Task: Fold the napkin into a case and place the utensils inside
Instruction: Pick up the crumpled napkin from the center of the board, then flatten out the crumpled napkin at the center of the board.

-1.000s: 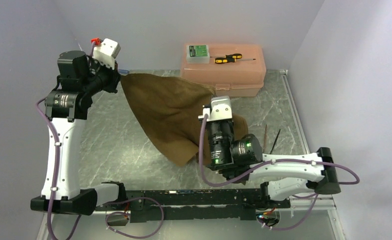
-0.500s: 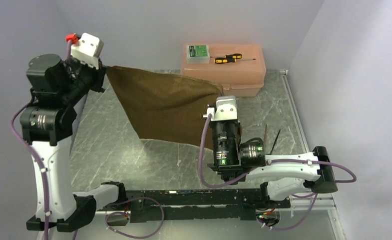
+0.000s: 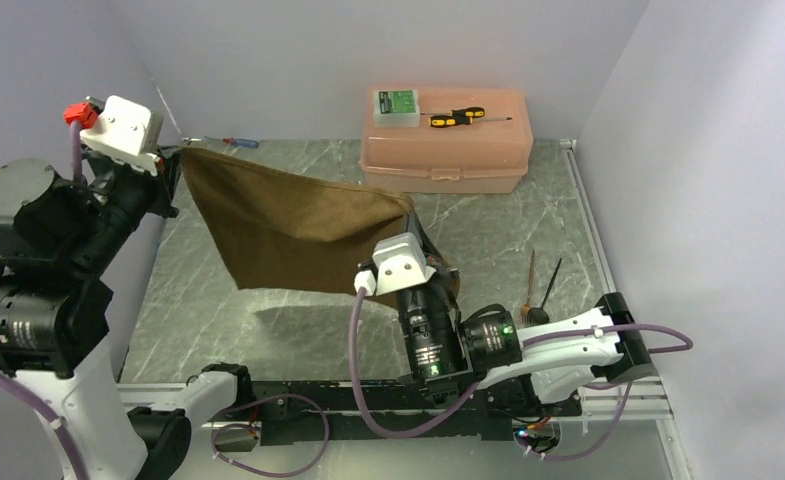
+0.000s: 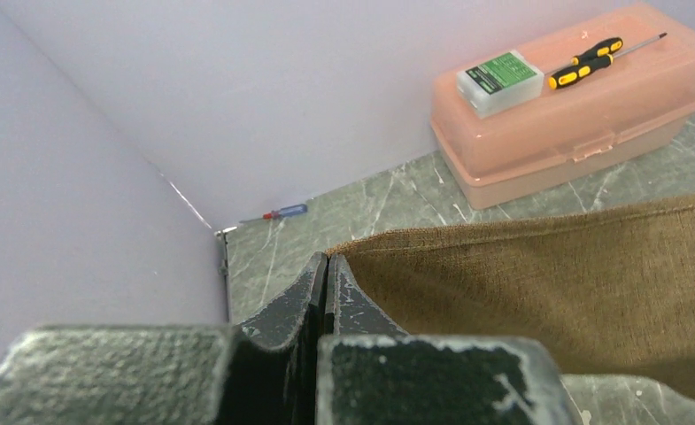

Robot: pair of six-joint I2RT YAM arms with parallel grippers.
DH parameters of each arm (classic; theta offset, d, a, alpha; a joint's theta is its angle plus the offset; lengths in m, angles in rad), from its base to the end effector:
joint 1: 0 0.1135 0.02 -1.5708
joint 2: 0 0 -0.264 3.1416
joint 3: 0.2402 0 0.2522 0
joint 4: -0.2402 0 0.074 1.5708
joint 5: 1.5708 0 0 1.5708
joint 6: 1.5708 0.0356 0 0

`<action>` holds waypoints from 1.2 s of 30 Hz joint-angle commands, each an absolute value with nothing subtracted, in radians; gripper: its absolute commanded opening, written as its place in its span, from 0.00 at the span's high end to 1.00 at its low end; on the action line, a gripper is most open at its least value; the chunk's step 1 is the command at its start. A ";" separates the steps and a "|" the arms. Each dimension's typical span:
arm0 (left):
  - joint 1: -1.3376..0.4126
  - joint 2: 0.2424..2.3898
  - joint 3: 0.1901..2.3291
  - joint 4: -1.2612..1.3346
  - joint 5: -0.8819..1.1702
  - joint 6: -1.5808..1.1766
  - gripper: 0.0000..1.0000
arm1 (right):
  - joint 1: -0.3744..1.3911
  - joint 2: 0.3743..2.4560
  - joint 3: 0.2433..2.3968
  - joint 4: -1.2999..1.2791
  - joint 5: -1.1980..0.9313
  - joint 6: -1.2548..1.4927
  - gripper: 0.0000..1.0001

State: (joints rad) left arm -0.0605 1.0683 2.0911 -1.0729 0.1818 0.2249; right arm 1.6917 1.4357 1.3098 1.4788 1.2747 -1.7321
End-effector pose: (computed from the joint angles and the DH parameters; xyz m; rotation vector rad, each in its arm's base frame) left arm 0.0776 -0.0111 0.5798 0.3681 1.5777 -0.0206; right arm 0.0033 0.2555 0.4863 -0.3644 1.2310 -0.1735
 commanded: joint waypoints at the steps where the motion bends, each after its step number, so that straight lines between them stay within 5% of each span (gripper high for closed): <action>1: -0.060 1.051 2.144 -1.090 0.150 0.256 0.97 | 1.710 1.397 1.345 1.715 1.266 -1.801 1.00; 8: -0.060 0.985 1.891 -0.984 0.093 0.307 0.97 | 1.497 1.305 1.209 1.450 1.304 -1.447 1.00; 13: -0.060 0.975 1.609 -0.780 0.042 0.341 0.97 | 1.107 1.169 1.163 0.136 1.052 -0.203 1.00; 17: -0.060 1.045 1.442 -0.575 0.002 0.360 0.97 | 0.949 1.204 1.006 0.268 0.941 -0.181 1.00; 26: -0.060 1.347 1.363 -0.273 -0.071 0.441 0.97 | 0.720 1.400 1.017 0.224 0.731 -0.003 1.00; 30: -0.064 1.463 1.454 -0.396 0.016 0.400 0.97 | 0.675 1.491 1.055 0.208 0.691 -0.002 1.00; 32: -0.090 1.505 1.492 -0.571 0.163 0.365 0.97 | 0.668 1.532 1.070 0.197 0.678 -0.002 0.90; 34: -0.168 1.505 1.439 -0.661 0.198 0.378 0.95 | 0.663 1.556 1.075 0.187 0.678 0.027 0.68; 36: -0.264 1.474 1.342 -0.661 0.191 0.410 0.82 | 0.653 1.584 1.070 0.177 0.685 0.048 0.53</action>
State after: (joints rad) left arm -0.1123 1.5162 1.4250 -0.5228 0.0708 0.3908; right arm 0.6636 1.5551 1.0286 0.1837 0.7116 -0.0128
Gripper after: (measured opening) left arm 0.082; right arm 0.374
